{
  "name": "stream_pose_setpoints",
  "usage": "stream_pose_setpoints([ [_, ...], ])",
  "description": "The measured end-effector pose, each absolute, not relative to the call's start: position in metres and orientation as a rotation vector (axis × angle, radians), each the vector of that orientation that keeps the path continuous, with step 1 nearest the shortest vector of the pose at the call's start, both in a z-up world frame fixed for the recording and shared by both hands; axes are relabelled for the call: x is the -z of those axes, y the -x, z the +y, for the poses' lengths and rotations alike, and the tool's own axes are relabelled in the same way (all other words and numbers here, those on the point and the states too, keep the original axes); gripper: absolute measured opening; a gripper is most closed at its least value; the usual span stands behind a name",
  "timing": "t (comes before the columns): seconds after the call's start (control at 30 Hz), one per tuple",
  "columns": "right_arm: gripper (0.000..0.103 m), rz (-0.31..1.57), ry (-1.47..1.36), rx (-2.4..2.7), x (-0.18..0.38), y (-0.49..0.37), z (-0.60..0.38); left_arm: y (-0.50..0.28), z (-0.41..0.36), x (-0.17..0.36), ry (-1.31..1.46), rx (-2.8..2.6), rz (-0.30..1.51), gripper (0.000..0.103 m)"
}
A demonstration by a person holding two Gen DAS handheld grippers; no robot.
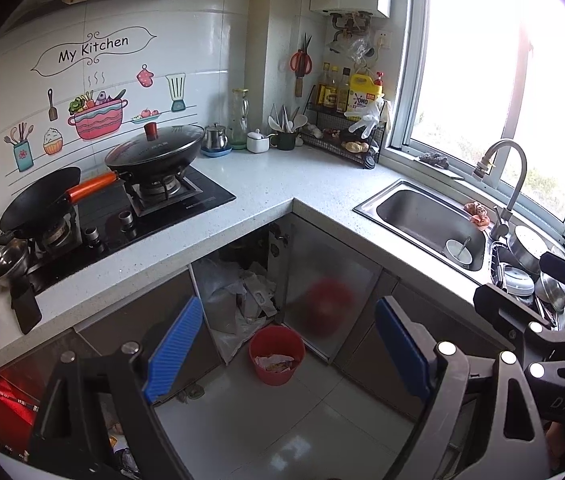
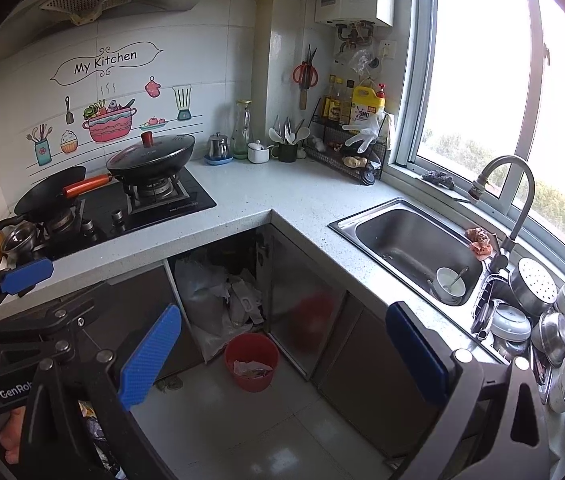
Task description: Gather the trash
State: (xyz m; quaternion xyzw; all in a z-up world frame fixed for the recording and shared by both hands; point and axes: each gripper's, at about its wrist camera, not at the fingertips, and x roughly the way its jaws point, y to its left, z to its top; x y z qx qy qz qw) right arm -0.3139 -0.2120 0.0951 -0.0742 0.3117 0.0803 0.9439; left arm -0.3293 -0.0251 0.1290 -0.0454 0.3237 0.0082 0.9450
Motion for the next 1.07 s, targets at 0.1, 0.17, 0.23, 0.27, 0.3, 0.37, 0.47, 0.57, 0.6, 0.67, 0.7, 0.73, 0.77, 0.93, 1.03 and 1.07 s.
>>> stream_pose_setpoints([
  [0.1, 0.102, 0.642, 0.154, -0.157, -0.095, 0.315, -0.213, 0.329, -0.027, -0.127, 0.084, -0.019, 0.665, 0.087],
  [0.17, 0.102, 0.648, 0.153, -0.153, -0.094, 0.315, -0.212, 0.329, -0.028, -0.126, 0.082, -0.020, 0.667, 0.087],
  [0.23, 0.102, 0.652, 0.151, -0.147, -0.093, 0.317, -0.210, 0.329, -0.028, -0.126, 0.086, -0.015, 0.668, 0.087],
  [0.27, 0.102, 0.652, 0.150, -0.146, -0.093, 0.318, -0.209, 0.330, -0.029, -0.126, 0.087, -0.011, 0.668, 0.087],
  [0.3, 0.102, 0.652, 0.149, -0.145, -0.093, 0.319, -0.209, 0.330, -0.029, -0.125, 0.086, -0.011, 0.667, 0.087],
  [0.37, 0.102, 0.653, 0.145, -0.145, -0.093, 0.319, -0.208, 0.331, -0.030, -0.125, 0.082, -0.013, 0.667, 0.087],
  [0.47, 0.102, 0.657, 0.141, -0.144, -0.093, 0.320, -0.206, 0.333, -0.029, -0.125, 0.075, -0.017, 0.664, 0.087],
  [0.57, 0.102, 0.665, 0.140, -0.147, -0.092, 0.321, -0.204, 0.334, -0.028, -0.125, 0.071, -0.023, 0.662, 0.087],
  [0.6, 0.102, 0.667, 0.139, -0.147, -0.091, 0.321, -0.204, 0.334, -0.028, -0.125, 0.071, -0.023, 0.661, 0.087],
  [0.67, 0.102, 0.667, 0.140, -0.145, -0.091, 0.322, -0.203, 0.334, -0.029, -0.125, 0.071, -0.024, 0.662, 0.087],
  [0.7, 0.102, 0.668, 0.140, -0.145, -0.091, 0.321, -0.203, 0.334, -0.029, -0.125, 0.072, -0.025, 0.662, 0.087],
  [0.73, 0.102, 0.667, 0.142, -0.143, -0.091, 0.321, -0.203, 0.334, -0.029, -0.125, 0.073, -0.025, 0.662, 0.087],
  [0.77, 0.102, 0.667, 0.142, -0.141, -0.092, 0.321, -0.202, 0.335, -0.029, -0.125, 0.074, -0.023, 0.663, 0.087],
  [0.93, 0.102, 0.669, 0.138, -0.137, -0.091, 0.323, -0.201, 0.336, -0.027, -0.124, 0.067, -0.013, 0.664, 0.087],
  [1.03, 0.102, 0.672, 0.136, -0.136, -0.090, 0.322, -0.201, 0.336, -0.026, -0.123, 0.061, -0.013, 0.665, 0.087],
  [1.07, 0.102, 0.674, 0.135, -0.136, -0.090, 0.322, -0.201, 0.336, -0.026, -0.123, 0.062, -0.011, 0.665, 0.087],
])
